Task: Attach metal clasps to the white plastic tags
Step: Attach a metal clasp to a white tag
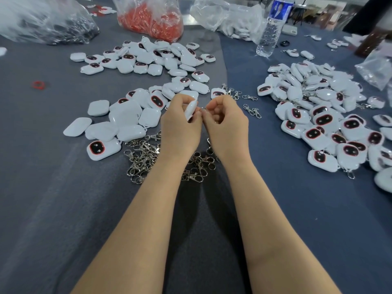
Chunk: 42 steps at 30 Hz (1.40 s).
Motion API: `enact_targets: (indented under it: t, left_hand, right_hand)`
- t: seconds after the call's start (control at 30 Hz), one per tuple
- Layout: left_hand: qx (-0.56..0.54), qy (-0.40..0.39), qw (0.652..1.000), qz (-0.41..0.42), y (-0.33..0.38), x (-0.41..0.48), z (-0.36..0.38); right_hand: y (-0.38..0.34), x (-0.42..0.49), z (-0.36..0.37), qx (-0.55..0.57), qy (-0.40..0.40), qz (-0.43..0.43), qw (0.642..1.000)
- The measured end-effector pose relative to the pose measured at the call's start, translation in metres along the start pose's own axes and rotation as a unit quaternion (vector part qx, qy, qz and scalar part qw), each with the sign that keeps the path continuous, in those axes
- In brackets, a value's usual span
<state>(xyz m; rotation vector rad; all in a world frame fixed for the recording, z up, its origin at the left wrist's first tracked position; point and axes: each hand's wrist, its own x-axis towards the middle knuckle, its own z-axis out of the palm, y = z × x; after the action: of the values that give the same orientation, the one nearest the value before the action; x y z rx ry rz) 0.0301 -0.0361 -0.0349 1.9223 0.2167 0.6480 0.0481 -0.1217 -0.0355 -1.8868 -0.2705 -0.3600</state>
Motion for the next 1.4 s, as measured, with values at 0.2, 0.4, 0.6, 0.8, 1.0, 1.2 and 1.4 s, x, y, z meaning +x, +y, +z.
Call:
enact_targets:
  t: [0.2,0.4,0.6,0.8,1.0,1.2,1.4]
  left_hand:
    - [0.015,0.002,1.000,0.002,-0.001,0.000,-0.001]
    - [0.036,0.008,0.999,0.015,-0.001,0.000,-0.003]
    - [0.039,-0.022,0.999,0.026,-0.002,0.001,-0.007]
    - [0.027,-0.037,0.999,0.025,-0.001,0.002,-0.007]
    - [0.041,-0.029,0.999,-0.011,-0.004,0.004,-0.006]
    - [0.064,-0.021,0.997,0.042,-0.002,0.002,-0.008]
    - [0.021,-0.036,0.999,0.002,-0.003,0.007,-0.014]
  right_hand:
    - [0.000,0.001,-0.001,-0.013,-0.008,0.006,1.000]
    - [0.001,0.002,-0.001,-0.026,-0.025,0.012,0.999]
    - [0.006,0.005,-0.005,-0.059,-0.055,0.024,0.996]
    - [0.008,0.009,-0.008,0.009,-0.053,0.065,0.996]
    - [0.009,0.007,-0.006,-0.003,-0.056,0.065,0.996]
    - [0.006,0.007,-0.006,-0.051,-0.072,0.058,0.994]
    - [0.004,0.005,-0.008,-0.012,-0.082,0.032,0.996]
